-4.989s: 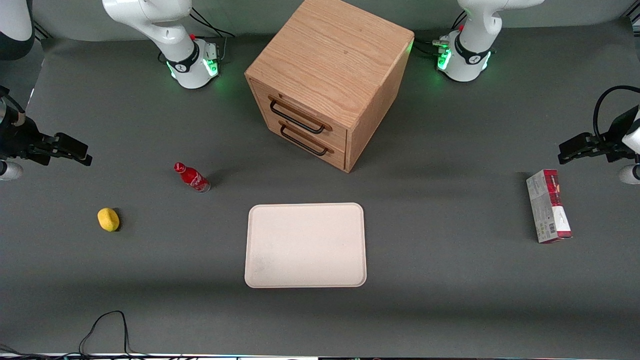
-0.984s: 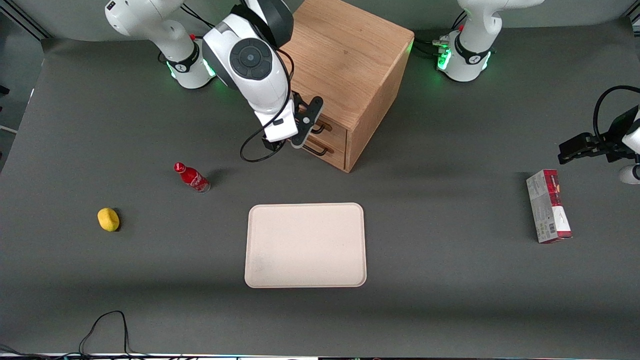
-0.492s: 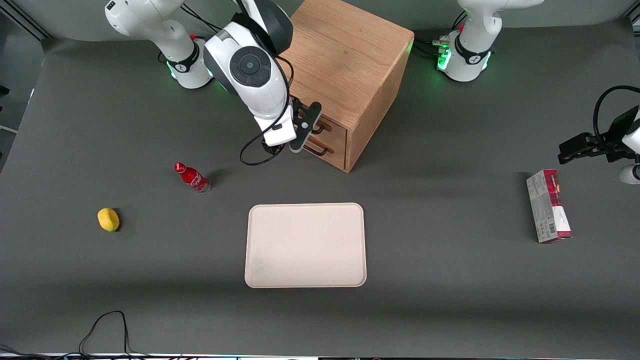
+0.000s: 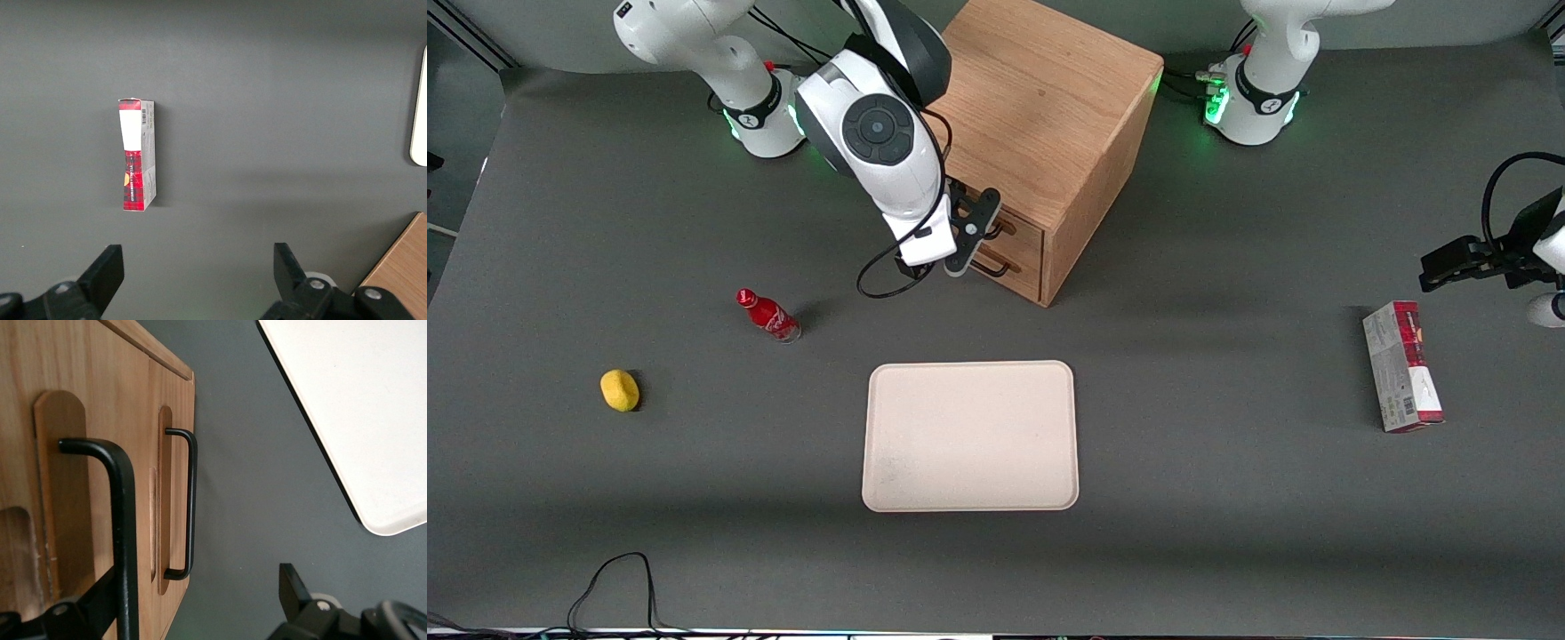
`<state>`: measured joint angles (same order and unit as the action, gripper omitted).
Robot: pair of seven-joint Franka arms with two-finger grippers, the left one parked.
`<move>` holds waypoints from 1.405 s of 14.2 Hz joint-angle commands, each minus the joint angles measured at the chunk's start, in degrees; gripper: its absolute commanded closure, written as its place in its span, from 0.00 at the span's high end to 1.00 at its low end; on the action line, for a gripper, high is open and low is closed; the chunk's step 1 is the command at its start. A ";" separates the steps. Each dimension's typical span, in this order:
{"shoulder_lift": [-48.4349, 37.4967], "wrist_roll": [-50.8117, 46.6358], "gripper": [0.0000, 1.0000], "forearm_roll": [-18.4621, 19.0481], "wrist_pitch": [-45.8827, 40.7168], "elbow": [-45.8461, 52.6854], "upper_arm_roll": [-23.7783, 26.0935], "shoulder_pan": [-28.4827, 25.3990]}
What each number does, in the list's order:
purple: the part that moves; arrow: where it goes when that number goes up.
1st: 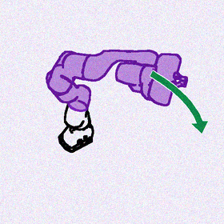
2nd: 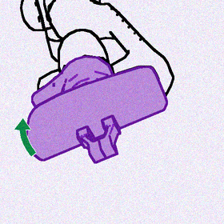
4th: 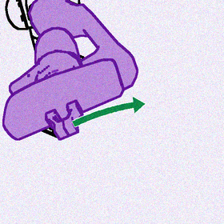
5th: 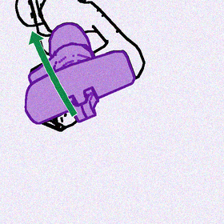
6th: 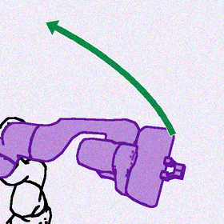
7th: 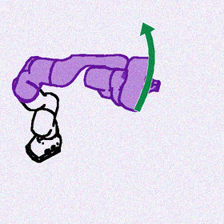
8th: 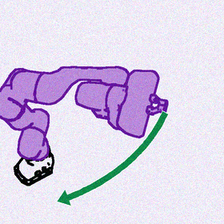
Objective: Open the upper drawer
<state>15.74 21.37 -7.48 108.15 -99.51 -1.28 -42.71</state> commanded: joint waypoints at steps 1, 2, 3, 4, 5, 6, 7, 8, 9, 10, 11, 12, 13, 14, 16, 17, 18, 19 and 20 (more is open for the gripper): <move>0.79 1.92 1.00 -0.69 1.54 -0.07 -0.47 0.26; 0.70 1.92 1.00 -0.60 1.54 0.02 -0.91 0.17; 0.70 1.92 1.00 -0.60 1.54 0.19 -1.35 0.26; 0.79 1.92 1.00 -0.60 1.54 0.46 -1.79 0.26; 0.96 1.92 1.00 -0.60 1.54 0.55 -2.49 0.26; 0.96 1.92 1.00 -0.60 1.54 0.63 -2.67 0.35; 0.96 1.92 1.00 -0.60 1.54 0.63 -2.67 0.44; 1.05 1.92 1.00 -0.60 1.54 0.63 -2.67 0.87; 1.05 2.36 1.00 -0.43 1.54 0.72 -2.67 1.31; 1.49 2.88 1.00 0.09 1.54 1.07 -2.67 1.66; 1.58 3.06 1.00 0.45 1.54 1.34 -2.67 2.02; 1.67 3.15 1.00 0.54 1.54 1.42 -2.67 2.63; 1.67 3.15 1.00 0.54 1.54 1.43 -2.67 3.33; 1.75 3.15 1.00 0.54 1.54 1.60 -2.76 3.51; 2.54 3.15 1.00 0.54 1.45 2.82 -2.76 4.74; 2.55 3.15 1.00 0.54 1.28 3.35 -2.76 4.92; 2.63 3.15 1.00 0.54 1.27 3.71 -2.76 5.44; 3.24 3.33 1.00 0.63 1.19 4.41 -2.76 5.71; 3.77 5.07 1.00 0.54 1.01 5.37 -2.85 5.80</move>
<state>17.34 23.79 -7.28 109.70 -97.57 -4.05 -37.24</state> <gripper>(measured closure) 0.000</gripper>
